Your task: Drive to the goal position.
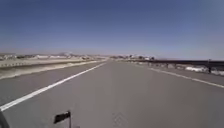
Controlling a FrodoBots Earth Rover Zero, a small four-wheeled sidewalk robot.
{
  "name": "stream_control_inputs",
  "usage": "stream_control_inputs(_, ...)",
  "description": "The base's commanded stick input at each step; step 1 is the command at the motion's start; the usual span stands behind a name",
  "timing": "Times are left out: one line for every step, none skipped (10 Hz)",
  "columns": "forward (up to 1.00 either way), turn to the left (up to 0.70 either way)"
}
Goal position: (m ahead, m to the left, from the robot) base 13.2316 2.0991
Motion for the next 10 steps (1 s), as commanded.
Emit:
stream_control_inputs(1.00,0.00)
stream_control_inputs(1.00,0.00)
stream_control_inputs(1.00,0.00)
stream_control_inputs(1.00,0.00)
stream_control_inputs(1.00,0.00)
stream_control_inputs(1.00,0.00)
stream_control_inputs(1.00,0.00)
stream_control_inputs(1.00,0.00)
stream_control_inputs(1.00,0.00)
stream_control_inputs(1.00,0.00)
